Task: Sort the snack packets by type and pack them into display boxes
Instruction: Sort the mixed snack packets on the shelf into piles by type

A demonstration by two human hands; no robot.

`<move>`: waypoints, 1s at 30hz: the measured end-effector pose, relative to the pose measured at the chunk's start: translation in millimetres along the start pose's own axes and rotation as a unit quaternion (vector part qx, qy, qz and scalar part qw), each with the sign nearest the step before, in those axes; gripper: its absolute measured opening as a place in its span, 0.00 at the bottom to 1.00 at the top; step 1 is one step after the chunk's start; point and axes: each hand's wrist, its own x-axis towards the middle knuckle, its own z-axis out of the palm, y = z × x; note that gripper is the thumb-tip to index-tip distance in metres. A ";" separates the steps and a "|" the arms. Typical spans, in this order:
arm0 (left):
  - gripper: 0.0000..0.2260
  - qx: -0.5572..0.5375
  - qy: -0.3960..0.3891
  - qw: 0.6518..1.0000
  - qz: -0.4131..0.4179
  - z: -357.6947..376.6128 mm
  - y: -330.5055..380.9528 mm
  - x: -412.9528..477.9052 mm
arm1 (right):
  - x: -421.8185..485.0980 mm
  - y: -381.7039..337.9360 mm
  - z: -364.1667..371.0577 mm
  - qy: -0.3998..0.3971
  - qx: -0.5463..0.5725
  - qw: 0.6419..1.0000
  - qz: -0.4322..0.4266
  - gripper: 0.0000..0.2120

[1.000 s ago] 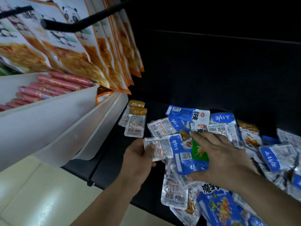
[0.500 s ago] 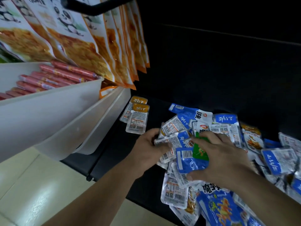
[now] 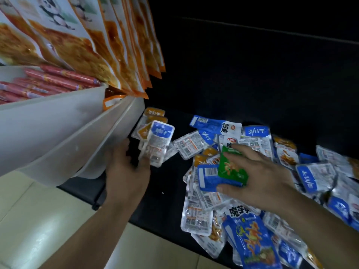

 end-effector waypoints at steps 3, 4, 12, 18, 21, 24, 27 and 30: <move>0.12 -0.060 -0.109 0.991 0.038 17.9 -1.0 -39.0 | -6.7 26.7 12.9 0.094 0.102 0.990 0.022 0.34; 0.09 -0.051 -0.152 0.986 0.055 25.5 2.4 -52.2 | -8.5 33.4 18.0 0.127 0.135 0.983 0.013 0.30; 0.05 0.015 -0.236 0.965 0.116 64.8 23.2 -68.8 | -23.8 38.8 19.4 0.260 0.140 0.955 -0.012 0.15; 0.17 0.053 -0.275 0.959 0.048 86.0 35.6 -58.0 | -34.2 58.4 24.1 0.234 0.151 0.959 0.045 0.14; 0.23 0.079 -0.254 0.960 0.085 86.9 33.1 -60.5 | -40.1 59.6 15.6 0.283 0.127 0.949 0.058 0.10; 0.23 0.097 -0.170 0.967 0.166 76.4 43.1 -66.0 | -47.5 46.5 -12.2 0.366 0.175 0.911 0.075 0.06; 0.15 -0.080 -0.255 0.960 0.080 57.6 82.6 -79.2 | -48.6 8.5 -36.8 0.263 0.452 0.845 0.113 0.05; 0.09 -0.275 -0.312 0.903 -0.108 50.3 98.5 -88.9 | -44.7 -26.1 -32.4 0.143 0.573 0.801 0.099 0.05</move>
